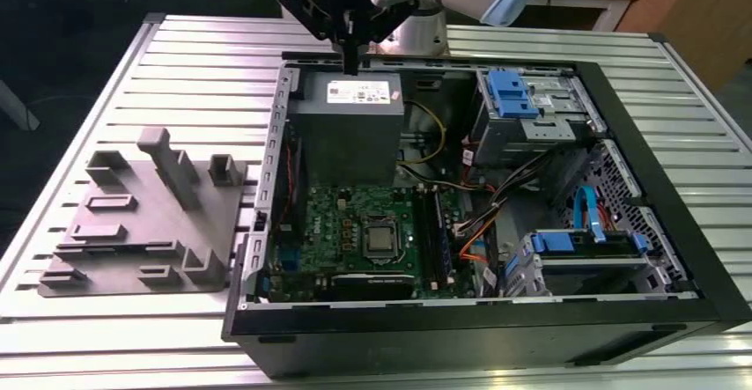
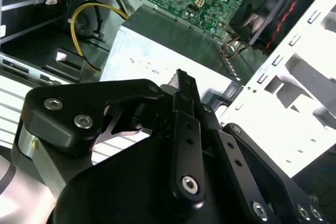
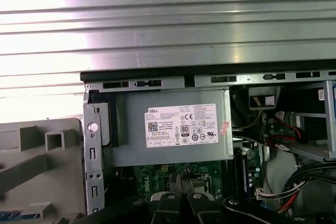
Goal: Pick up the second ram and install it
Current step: 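Reach for the second ram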
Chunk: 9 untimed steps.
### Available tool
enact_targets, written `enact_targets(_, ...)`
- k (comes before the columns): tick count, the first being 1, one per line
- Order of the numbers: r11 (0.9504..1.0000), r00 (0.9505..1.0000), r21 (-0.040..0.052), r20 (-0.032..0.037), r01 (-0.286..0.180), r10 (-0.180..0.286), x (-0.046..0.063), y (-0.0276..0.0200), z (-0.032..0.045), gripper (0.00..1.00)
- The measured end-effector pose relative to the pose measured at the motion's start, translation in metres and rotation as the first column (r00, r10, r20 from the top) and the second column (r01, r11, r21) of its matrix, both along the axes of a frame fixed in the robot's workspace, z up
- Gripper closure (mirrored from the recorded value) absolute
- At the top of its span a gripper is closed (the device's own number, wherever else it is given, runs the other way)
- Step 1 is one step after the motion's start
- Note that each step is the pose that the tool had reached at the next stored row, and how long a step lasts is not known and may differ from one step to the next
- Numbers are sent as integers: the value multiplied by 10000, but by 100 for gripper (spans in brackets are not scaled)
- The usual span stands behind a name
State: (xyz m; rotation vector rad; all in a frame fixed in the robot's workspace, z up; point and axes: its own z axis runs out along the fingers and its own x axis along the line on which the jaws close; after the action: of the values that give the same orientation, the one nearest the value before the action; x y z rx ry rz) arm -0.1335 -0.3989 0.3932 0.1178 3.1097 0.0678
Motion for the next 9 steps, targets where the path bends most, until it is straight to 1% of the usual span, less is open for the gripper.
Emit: enact_targets(9, 10000, 10000, 0, 31, 2, -2, -137, 0, 0, 93)
